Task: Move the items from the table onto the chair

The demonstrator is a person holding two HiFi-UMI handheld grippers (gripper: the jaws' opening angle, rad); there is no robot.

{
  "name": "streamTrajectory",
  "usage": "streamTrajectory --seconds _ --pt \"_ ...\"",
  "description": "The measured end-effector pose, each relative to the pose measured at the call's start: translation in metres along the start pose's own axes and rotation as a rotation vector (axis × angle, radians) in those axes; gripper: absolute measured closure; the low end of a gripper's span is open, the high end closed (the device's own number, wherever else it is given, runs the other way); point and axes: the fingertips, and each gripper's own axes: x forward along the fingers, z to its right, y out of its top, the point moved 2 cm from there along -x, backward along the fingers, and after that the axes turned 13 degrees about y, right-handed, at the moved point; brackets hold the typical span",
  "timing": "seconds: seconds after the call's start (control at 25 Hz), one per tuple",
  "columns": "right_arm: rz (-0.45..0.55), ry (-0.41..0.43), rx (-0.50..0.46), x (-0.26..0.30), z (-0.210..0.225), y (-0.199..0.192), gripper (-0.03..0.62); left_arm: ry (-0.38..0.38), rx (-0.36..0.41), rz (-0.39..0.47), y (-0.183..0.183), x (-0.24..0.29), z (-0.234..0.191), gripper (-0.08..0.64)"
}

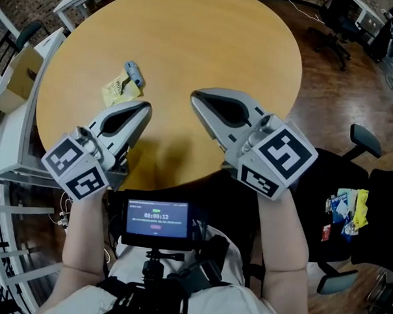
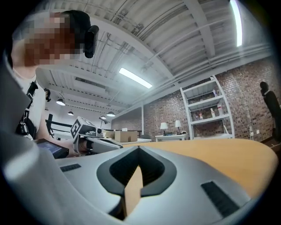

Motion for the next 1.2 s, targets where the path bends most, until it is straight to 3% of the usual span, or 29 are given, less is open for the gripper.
streamTrajectory --seconds 0.36,0.64,1.2 --pt "-0.034 0.105 0.011 0.072 -0.02 -0.008 0.588 0.097 0.031 0.03 -0.006 -0.031 -0.047 0.549" --pt "-0.056 0.153 0.02 0.104 -0.032 -0.015 0.588 0.114 0.03 0.015 -0.018 -0.031 -0.062 0.549" --pt "-0.172 0.123 0.056 0.117 -0.018 -0.035 0.588 0.106 0.013 -0.027 -0.024 -0.024 -0.063 0.554"
